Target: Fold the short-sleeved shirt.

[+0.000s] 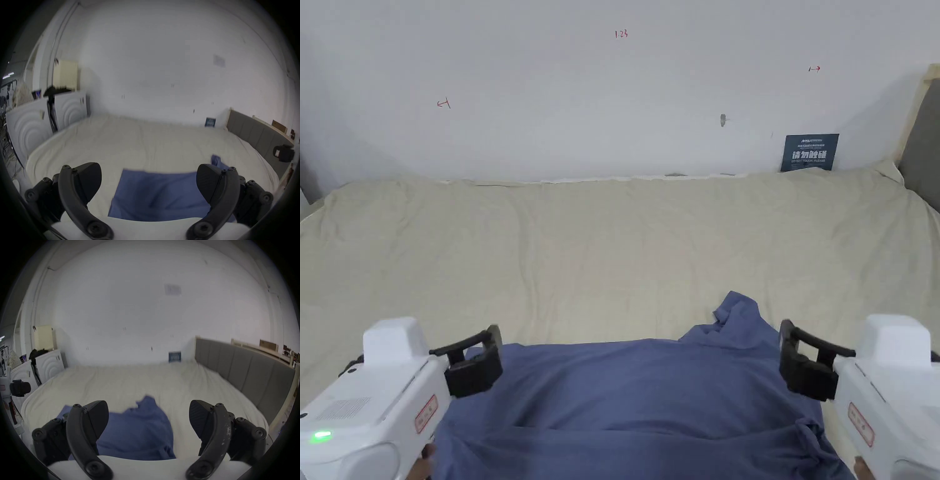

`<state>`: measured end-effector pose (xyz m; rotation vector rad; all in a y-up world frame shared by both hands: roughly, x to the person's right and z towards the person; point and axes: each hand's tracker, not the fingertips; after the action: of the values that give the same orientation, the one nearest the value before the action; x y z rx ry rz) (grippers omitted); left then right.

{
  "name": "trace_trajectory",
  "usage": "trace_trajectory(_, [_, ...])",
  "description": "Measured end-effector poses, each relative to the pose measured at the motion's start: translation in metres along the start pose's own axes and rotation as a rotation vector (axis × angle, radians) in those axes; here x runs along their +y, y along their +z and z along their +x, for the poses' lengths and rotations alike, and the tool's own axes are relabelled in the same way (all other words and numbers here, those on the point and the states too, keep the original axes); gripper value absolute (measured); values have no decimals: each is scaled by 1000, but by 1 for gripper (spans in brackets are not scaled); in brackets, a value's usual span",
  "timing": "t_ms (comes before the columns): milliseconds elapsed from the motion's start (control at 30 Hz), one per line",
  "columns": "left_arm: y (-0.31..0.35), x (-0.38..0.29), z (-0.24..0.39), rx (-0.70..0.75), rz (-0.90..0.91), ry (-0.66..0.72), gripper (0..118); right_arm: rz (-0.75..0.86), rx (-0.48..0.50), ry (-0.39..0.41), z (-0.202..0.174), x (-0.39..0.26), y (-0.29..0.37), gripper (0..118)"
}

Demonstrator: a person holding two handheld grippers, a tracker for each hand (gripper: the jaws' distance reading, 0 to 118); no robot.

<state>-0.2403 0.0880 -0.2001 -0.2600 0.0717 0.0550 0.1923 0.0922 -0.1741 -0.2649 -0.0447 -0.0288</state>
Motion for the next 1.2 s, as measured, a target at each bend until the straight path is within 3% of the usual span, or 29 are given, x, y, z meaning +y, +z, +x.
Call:
trace_trajectory(67, [-1, 5, 10, 15, 45, -40, 114, 69, -19, 22, -6, 8, 2, 96])
trace_trajectory(100, [-4, 6, 14, 19, 58, -58, 103, 90, -29, 30, -8, 10, 2, 78])
trace_trajectory(167, [-9, 6, 20, 12, 66, -74, 63, 93, -38, 48, -11, 13, -2, 30])
trace_trajectory(200, [-13, 6, 22, 11, 60, -84, 19, 92, -50, 61, -12, 15, -6, 4])
trace_trajectory(233, [-25, 1, 19, 11, 49, -91, 1, 92, -43, 58, -12, 15, -10, 2])
trace_trajectory(400, [-60, -2, 17, -10, -37, -94, 0, 76, -37, 63, -10, 15, -31, 1])
trace_trajectory(667, [-184, -8, -33, -62, -345, 115, 0, 34, -39, 86, -5, 16, -79, 1])
trace_trajectory(800, [-247, -29, -55, -54, -518, 98, 16, -4, -44, 101, -3, 12, -109, 1])
trace_trajectory(833, [-259, -36, -59, -43, -537, 86, 28, -15, -46, 105, -4, 10, -116, 1])
trace_trajectory(867, [-271, -45, -62, -18, -563, 81, 53, -26, -48, 109, -4, 8, -123, 1])
trace_trajectory(900, [-281, -53, -64, -13, -608, 71, 86, -35, -49, 110, -3, 6, -129, 1])
trace_trajectory(933, [-289, -61, -65, -5, -634, 66, 105, -47, -51, 113, -3, 4, -135, 1])
trace_trajectory(967, [-298, -71, -66, 12, -654, 49, 113, -61, -53, 115, -3, 1, -141, 1])
trace_trajectory(1067, [-310, -91, -62, 79, -704, 0, 101, -97, -57, 111, 0, -6, -158, 1])
trace_trajectory(1167, [-320, -110, -64, 80, -752, -37, 57, -146, -58, 95, 6, -13, -176, 1])
trace_trajectory(1200, [-315, -111, -64, 56, -723, -26, 53, -167, -53, 86, 9, -15, -182, 2])
